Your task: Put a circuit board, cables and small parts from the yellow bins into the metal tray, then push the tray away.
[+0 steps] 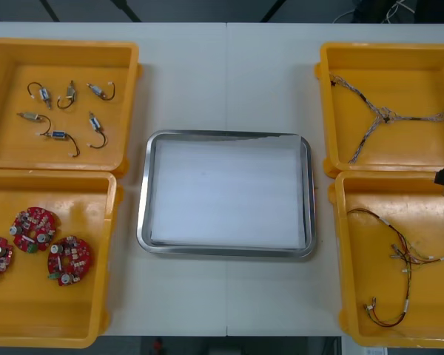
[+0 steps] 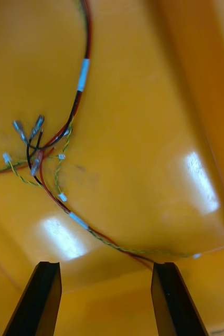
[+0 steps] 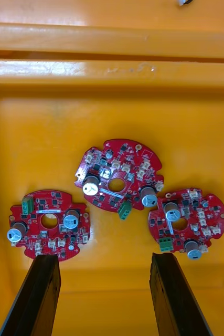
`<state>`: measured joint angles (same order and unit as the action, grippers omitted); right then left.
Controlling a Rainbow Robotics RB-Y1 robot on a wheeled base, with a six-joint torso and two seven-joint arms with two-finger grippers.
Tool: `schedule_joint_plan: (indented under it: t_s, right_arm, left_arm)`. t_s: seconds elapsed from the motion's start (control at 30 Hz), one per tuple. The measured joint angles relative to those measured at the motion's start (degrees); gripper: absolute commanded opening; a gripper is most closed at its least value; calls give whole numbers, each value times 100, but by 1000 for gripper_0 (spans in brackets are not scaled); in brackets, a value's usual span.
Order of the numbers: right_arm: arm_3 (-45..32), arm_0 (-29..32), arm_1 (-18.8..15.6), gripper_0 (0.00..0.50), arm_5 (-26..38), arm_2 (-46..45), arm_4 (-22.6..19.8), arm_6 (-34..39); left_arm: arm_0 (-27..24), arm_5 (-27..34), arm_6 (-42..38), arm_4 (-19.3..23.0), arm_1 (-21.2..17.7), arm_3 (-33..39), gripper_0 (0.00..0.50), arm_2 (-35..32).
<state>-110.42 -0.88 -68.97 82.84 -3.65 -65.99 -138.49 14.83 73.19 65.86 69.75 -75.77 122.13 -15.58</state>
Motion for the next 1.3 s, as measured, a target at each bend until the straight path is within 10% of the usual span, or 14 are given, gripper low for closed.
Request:
schedule_joint_plan:
  t_s: [0.33,1.3]
  right_arm:
    - [469,166,0,500,-611,0,-162,-1788]
    - [935,719,164,500,-1514,57,-106,-1765]
  left_arm:
    - [354,-350,0,-79,-16,-267,500,0]
    - [601,-1668,2,-663,-131,-597,500,866]
